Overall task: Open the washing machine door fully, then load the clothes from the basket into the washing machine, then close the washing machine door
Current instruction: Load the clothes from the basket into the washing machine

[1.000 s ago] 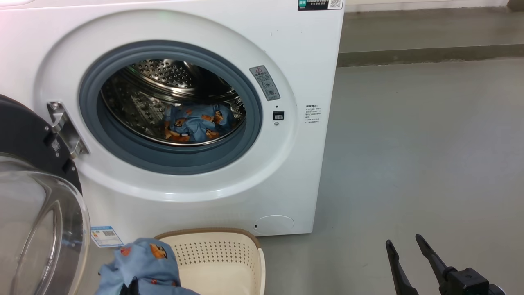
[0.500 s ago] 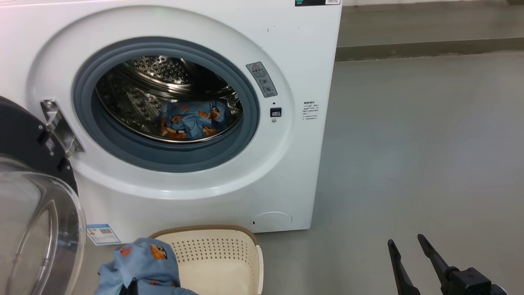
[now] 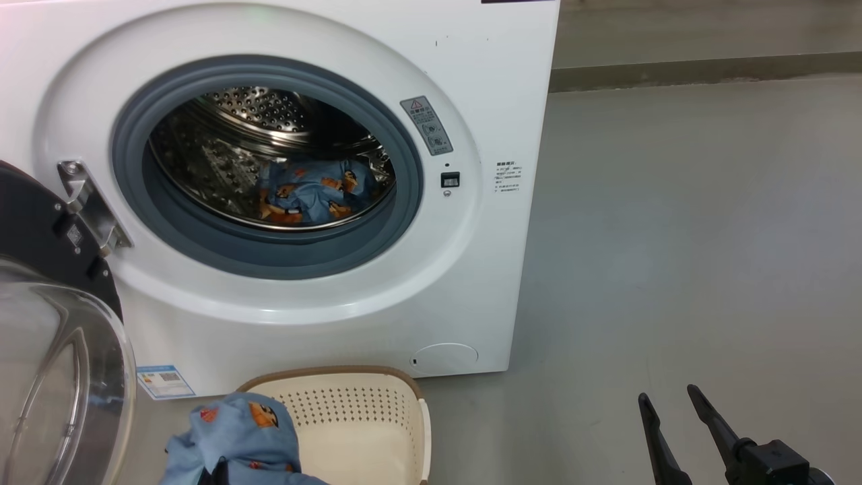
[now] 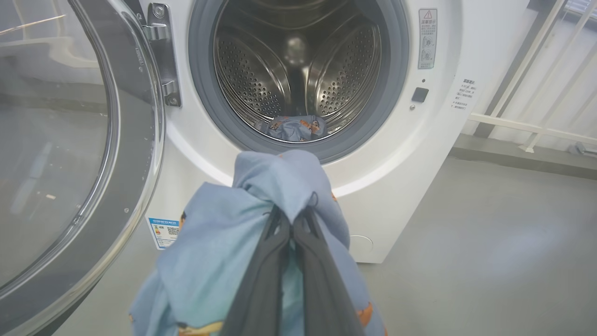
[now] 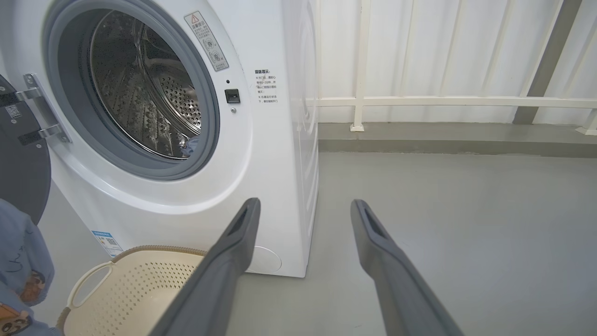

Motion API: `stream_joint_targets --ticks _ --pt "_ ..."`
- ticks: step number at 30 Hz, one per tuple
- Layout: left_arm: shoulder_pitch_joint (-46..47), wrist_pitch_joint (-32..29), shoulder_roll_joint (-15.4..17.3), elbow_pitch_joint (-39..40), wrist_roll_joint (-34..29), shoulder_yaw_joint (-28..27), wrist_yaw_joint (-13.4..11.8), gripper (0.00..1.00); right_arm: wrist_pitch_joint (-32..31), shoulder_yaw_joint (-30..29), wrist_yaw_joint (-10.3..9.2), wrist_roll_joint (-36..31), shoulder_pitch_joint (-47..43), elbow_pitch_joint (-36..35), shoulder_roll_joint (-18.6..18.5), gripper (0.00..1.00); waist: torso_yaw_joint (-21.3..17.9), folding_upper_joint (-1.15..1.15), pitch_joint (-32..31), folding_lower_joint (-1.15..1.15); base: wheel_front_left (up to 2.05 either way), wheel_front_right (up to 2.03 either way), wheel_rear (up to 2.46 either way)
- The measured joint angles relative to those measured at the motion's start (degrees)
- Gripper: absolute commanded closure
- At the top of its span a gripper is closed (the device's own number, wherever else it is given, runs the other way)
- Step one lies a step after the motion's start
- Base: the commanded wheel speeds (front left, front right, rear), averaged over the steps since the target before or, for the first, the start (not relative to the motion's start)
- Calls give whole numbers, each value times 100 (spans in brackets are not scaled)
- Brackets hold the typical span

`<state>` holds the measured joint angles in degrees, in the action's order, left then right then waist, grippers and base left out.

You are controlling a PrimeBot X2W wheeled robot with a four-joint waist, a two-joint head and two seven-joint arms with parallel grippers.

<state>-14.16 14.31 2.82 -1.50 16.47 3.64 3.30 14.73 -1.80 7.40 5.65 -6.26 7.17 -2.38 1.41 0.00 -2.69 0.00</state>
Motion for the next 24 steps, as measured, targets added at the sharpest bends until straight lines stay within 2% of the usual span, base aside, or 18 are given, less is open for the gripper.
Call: stream_joint_targets --ticks 24 --pt "2 0 0 1 60 -14 0 100 0 33 0 1 3 -11 0 0 -186 0 128 0 0 0 0"
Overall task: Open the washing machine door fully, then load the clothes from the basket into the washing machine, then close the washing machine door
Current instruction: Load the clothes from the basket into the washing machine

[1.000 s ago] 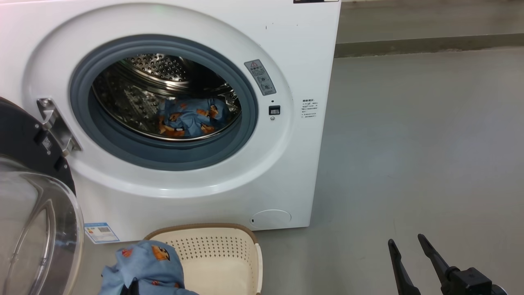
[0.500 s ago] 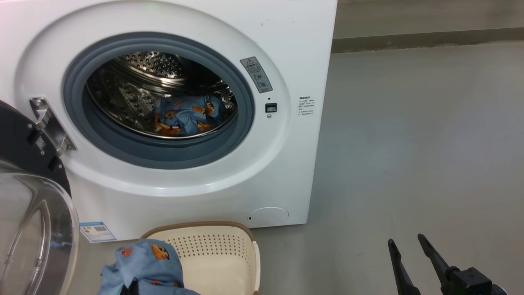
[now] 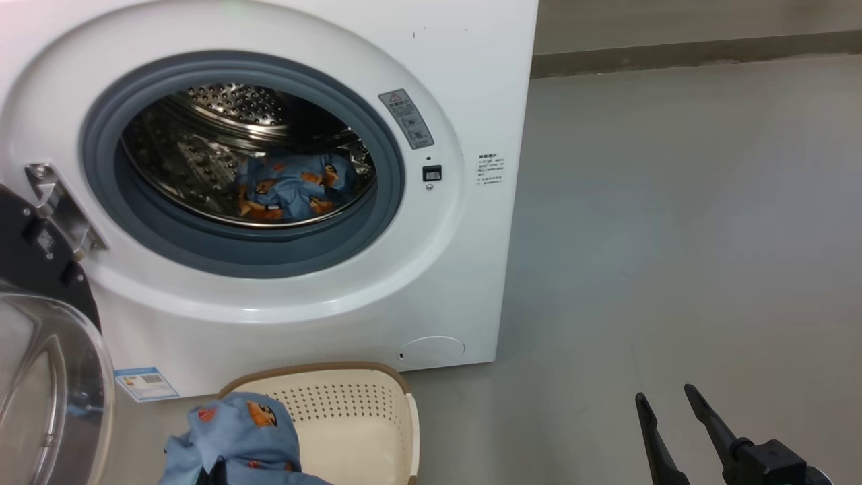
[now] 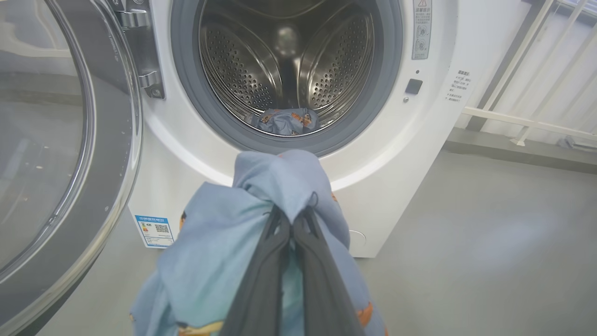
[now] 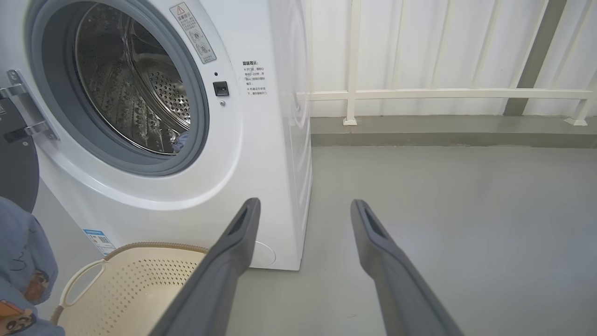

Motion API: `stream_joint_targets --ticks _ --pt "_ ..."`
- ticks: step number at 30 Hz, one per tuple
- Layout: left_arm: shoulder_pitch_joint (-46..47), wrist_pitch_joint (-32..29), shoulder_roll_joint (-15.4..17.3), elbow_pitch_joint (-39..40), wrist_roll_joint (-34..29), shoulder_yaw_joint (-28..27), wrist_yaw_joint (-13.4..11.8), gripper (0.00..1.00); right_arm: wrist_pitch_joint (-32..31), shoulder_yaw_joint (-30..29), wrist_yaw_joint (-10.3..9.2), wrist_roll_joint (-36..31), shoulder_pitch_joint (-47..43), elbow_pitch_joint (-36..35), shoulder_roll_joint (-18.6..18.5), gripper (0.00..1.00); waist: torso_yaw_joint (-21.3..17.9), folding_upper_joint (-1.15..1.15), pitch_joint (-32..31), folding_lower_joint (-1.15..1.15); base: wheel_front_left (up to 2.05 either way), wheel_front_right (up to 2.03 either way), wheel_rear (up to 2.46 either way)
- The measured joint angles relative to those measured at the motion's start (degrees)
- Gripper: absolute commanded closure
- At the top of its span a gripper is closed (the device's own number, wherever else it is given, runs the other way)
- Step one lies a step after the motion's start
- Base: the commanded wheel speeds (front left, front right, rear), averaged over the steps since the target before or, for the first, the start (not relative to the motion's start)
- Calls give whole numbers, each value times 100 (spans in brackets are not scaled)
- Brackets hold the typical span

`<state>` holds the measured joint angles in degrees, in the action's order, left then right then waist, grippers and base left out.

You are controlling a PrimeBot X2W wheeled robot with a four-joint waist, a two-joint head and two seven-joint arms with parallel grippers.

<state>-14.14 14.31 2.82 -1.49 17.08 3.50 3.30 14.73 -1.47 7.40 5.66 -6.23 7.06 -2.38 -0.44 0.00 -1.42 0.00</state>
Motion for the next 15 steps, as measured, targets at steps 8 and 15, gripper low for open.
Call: stream_joint_targets --ticks 8,15 --pt "42 0 -1 -23 68 -57 7 100 0 87 0 5 16 -21 1 0 -204 0 88 0 0 0 0" --pt "534 0 -10 -194 87 -226 71 100 0 142 0 57 54 -59 1 0 -467 0 242 0 0 0 0"
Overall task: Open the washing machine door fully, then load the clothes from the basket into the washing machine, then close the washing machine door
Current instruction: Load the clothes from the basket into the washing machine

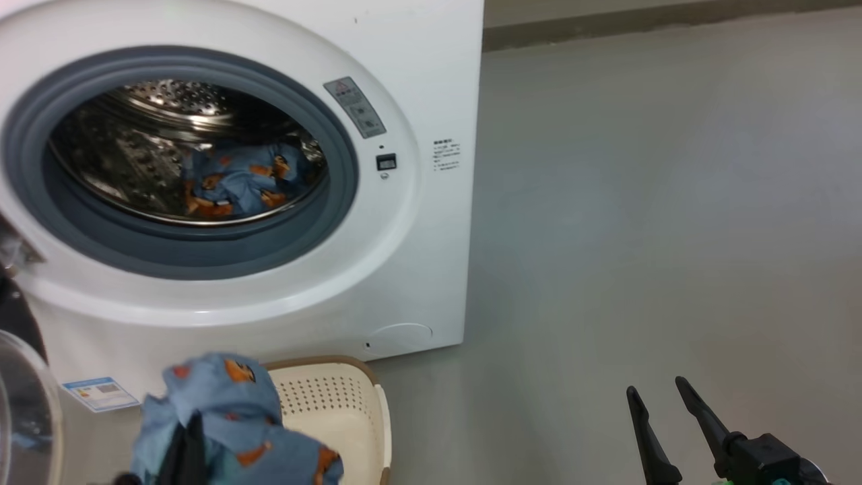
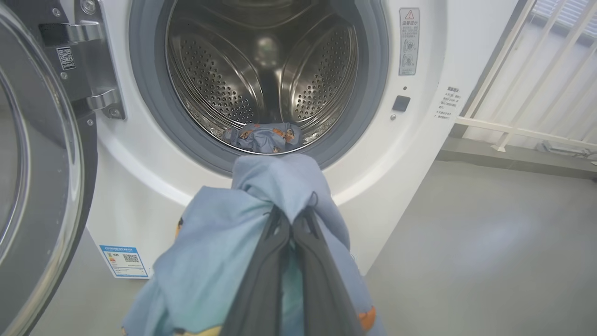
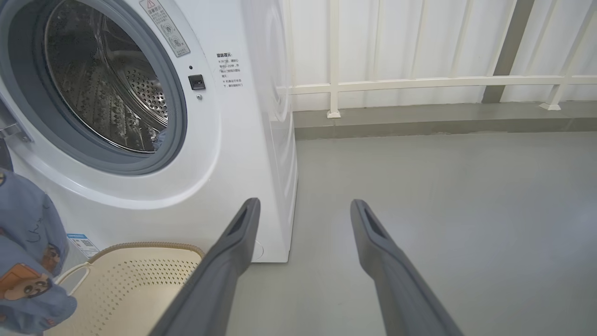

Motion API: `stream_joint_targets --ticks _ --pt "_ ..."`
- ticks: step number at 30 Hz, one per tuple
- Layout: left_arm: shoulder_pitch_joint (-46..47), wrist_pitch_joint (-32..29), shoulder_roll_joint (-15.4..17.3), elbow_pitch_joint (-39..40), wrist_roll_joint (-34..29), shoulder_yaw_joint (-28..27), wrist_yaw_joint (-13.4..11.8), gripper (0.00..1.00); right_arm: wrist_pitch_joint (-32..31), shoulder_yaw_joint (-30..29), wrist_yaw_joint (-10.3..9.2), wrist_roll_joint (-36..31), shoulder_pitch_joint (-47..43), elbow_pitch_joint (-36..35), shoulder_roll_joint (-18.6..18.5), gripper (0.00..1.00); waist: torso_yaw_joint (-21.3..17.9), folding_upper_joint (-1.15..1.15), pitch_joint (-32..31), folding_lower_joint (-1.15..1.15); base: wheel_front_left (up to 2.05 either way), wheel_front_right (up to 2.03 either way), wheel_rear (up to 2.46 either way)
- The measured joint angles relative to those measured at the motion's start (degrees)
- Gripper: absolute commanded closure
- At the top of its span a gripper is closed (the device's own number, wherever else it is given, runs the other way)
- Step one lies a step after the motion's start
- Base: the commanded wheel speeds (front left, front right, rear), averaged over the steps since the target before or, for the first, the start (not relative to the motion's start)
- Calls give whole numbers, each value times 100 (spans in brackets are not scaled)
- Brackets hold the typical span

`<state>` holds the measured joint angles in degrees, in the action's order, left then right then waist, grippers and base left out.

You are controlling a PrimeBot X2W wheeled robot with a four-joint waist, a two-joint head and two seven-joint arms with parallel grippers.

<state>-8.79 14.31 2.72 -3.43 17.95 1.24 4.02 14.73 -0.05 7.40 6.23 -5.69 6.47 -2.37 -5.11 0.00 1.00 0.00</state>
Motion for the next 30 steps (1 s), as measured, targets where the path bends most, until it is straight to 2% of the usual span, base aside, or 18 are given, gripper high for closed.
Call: stream_joint_targets --ticks 11,23,30 --pt "1620 11 69 -503 64 -697 130 100 0 389 0 366 403 -153 -1 0 -436 0 657 0 0 0 0" --pt "3866 35 978 -1666 147 -1575 123 100 0 679 0 714 635 -333 -2 0 -1310 0 1596 0 0 0 0" --pt "4816 40 1310 -2460 110 -1936 119 100 0 870 0 865 722 -469 -1 0 -1745 0 2093 0 0 0 0"
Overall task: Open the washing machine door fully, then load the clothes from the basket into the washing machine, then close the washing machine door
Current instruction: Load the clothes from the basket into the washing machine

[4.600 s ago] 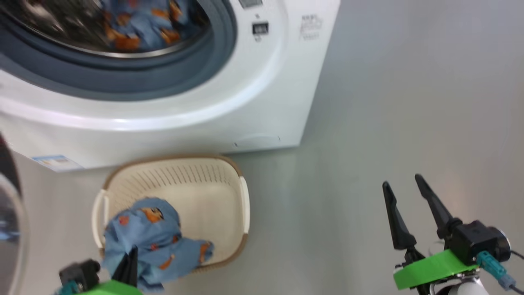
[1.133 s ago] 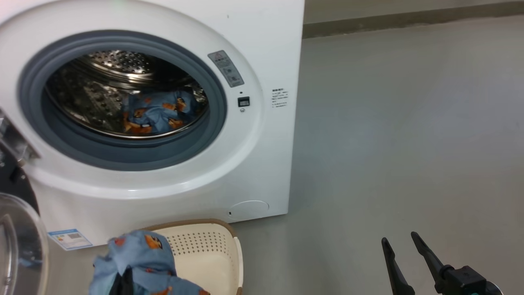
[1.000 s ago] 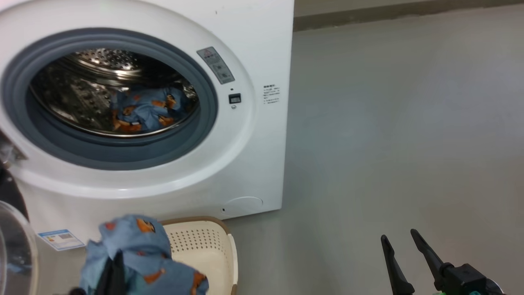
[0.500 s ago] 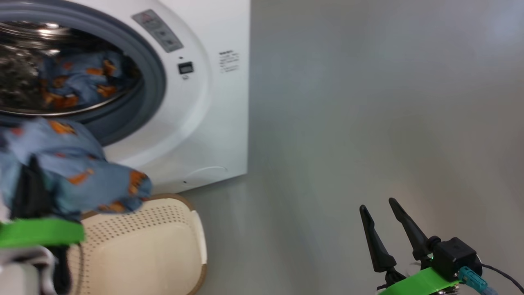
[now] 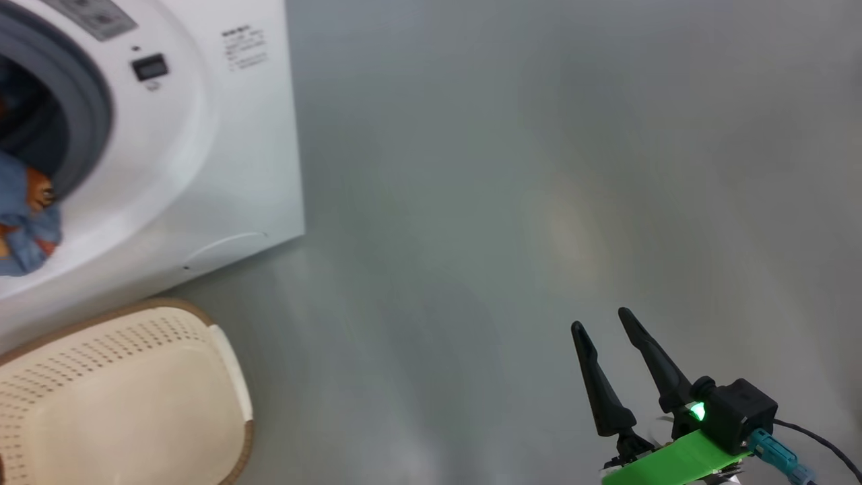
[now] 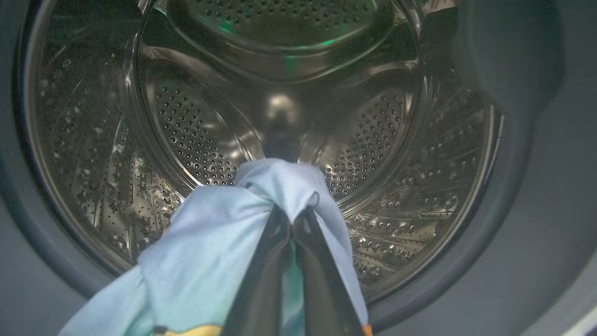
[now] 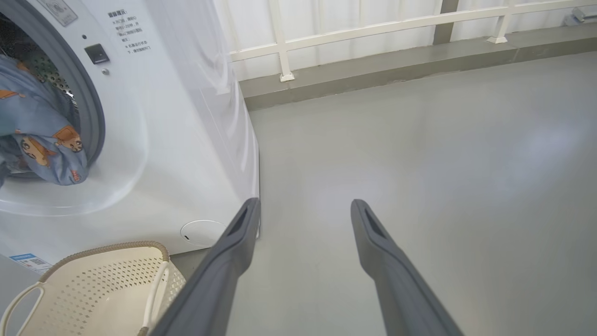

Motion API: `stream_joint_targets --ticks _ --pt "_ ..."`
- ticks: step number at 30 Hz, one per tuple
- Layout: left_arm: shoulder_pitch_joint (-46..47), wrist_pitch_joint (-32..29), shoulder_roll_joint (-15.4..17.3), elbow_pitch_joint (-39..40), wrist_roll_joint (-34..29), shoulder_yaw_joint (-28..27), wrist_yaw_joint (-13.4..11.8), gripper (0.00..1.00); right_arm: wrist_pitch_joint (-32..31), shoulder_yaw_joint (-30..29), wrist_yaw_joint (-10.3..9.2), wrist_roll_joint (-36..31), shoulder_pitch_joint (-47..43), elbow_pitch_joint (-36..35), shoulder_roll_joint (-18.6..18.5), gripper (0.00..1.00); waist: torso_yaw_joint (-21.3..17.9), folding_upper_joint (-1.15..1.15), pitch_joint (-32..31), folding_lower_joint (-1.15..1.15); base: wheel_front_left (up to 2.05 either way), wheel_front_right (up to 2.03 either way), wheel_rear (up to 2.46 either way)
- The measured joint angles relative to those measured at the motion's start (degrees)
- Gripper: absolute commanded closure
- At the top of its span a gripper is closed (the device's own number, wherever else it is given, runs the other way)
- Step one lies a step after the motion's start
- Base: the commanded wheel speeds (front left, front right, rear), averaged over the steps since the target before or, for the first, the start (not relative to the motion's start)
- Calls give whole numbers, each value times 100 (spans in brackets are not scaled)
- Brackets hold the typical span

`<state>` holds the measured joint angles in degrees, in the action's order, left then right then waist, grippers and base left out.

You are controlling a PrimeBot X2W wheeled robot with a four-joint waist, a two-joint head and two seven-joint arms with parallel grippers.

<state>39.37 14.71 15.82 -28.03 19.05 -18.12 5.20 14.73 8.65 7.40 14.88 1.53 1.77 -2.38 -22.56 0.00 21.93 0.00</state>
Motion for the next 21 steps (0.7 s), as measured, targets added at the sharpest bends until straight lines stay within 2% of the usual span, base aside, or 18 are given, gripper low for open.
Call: stream_joint_targets --ticks 2,7,15,21 --pt "252 0 73 -270 -5 -131 -68 100 0 31 0 8 2 -38 3 0 -99 0 145 0 0 0 0" --pt "577 0 359 -904 -47 -298 -62 100 0 189 0 144 7 -99 9 0 -321 0 485 0 0 0 0" --pt "1719 0 698 -1124 -109 -296 74 100 0 336 0 187 9 -196 22 0 -531 0 998 0 0 0 0" --pt "2443 0 738 -1274 29 -431 140 100 0 391 0 222 11 -277 27 0 -599 0 1298 0 0 0 0"
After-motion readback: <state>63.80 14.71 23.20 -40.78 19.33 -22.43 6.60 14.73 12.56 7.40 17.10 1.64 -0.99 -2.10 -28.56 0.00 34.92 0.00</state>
